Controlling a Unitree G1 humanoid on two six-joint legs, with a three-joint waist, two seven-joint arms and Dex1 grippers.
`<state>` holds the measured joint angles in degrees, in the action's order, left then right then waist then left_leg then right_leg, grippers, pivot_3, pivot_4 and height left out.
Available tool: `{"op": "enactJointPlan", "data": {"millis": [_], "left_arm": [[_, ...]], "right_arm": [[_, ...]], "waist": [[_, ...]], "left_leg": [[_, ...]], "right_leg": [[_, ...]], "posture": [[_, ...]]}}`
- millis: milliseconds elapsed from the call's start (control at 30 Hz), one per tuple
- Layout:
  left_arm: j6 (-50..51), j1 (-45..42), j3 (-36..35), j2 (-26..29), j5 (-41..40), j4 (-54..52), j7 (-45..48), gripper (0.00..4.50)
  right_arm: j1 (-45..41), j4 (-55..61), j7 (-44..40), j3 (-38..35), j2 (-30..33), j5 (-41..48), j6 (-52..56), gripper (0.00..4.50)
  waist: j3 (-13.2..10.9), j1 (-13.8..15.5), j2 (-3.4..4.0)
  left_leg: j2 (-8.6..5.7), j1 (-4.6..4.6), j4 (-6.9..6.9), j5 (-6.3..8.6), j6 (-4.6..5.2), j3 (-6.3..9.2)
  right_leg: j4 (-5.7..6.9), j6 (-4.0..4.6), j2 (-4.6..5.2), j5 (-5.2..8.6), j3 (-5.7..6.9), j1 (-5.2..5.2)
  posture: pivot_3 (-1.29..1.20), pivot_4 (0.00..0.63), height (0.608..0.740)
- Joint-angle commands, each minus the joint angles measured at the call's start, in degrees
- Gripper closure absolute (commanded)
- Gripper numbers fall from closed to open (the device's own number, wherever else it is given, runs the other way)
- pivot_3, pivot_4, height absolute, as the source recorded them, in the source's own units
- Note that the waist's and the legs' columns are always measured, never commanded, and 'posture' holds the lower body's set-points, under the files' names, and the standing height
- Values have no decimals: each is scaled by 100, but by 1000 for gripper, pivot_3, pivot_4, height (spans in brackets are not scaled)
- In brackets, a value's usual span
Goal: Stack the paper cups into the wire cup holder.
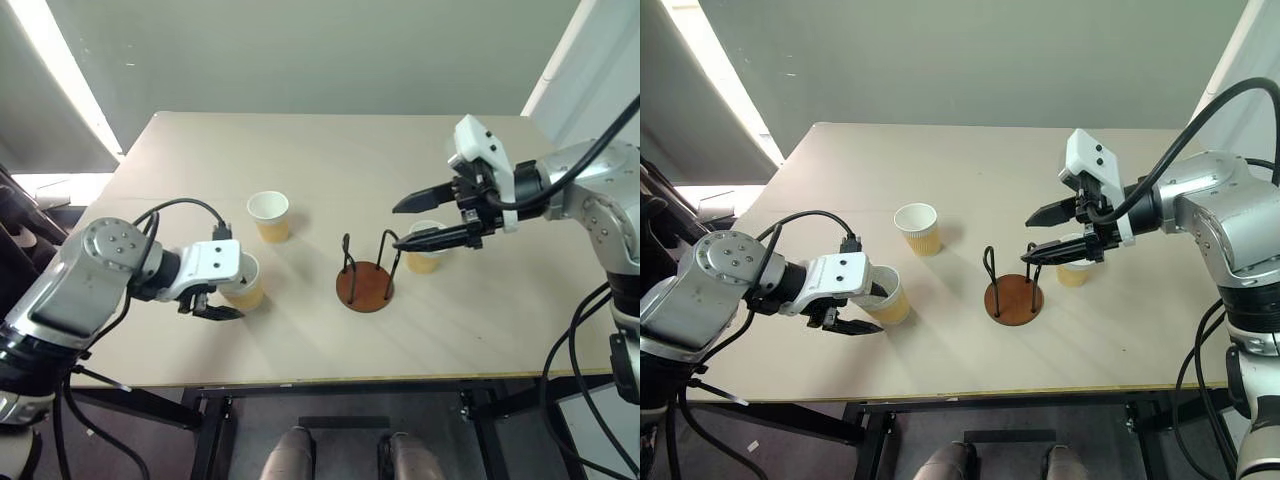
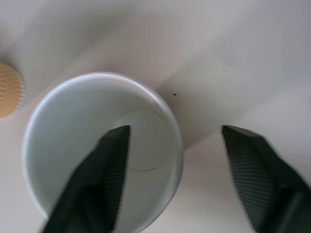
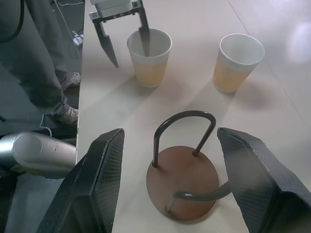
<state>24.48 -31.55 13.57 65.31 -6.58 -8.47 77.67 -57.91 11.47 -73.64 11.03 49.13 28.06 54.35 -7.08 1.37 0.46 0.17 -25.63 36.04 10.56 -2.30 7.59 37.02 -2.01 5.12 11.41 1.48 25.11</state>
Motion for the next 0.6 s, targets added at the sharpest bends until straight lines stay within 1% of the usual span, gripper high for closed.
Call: {"op": "enactJointPlan", "data": {"millis": [33, 67, 100, 167, 200, 367, 467, 600], "left_arm": [[-141, -144, -55, 11, 91, 30, 130, 2820], [-160, -151, -49, 6, 99, 43, 165, 3159], [-170, -164, -45, -1, 106, 54, 196, 3615], [-167, -213, -42, -24, 98, 73, 270, 4319], [-153, -244, -51, -32, 73, 72, 324, 4480], [11, -556, -87, -67, -80, 54, 659, 4480], [253, -880, -156, -179, -353, 7, 842, 4480], [521, -1713, -115, -448, -594, 154, 1053, 4480]], "right_arm": [[-36, 138, 56, -215, 62, 149, 30, 1337], [-30, 140, 56, -231, 50, 177, 38, 1337], [-24, 141, 54, -247, 38, 210, 39, 1337], [-9, 145, 28, -267, 30, 259, -15, 1337], [-5, 151, -11, -279, 41, 304, -25, 1337], [-145, 128, -275, -354, 75, 495, -199, 1337], [-251, 59, -352, -360, 57, 500, -385, 1337], [-346, -29, -434, -280, 119, 418, -549, 1337]], "waist": [[0, 0, 0], [0, -1, 0], [0, -1, 0], [0, -1, 0], [0, -1, 0], [0, -1, 0], [0, -1, 0], [1, 22, -1]], "left_leg": [[0, 0, 0, 0, 0, 0], [0, 0, 0, 0, 0, 0], [0, 0, 0, 0, 0, 0], [0, 0, 0, -1, 1, 0], [0, 0, 0, -1, 1, 0], [0, -1, 0, -1, 1, -1], [-1, -2, 1, -2, 3, -1], [-1, -5, 2, -5, 6, 2]], "right_leg": [[0, 0, 0, 0, 0, 0], [0, 0, 0, 0, 0, 0], [0, 0, 0, 0, 0, 0], [1, 0, 0, 0, 0, 0], [1, 0, 0, 0, 0, 0], [0, 0, 0, 0, 0, 0], [0, 0, 0, 0, 0, 0], [0, -1, 0, -1, 1, 0]], "posture": [[0, 150, 740], [0, 150, 740], [0, 150, 740], [0, 150, 740], [0, 150, 740], [0, 150, 740], [0, 150, 740], [0, 150, 740]]}}
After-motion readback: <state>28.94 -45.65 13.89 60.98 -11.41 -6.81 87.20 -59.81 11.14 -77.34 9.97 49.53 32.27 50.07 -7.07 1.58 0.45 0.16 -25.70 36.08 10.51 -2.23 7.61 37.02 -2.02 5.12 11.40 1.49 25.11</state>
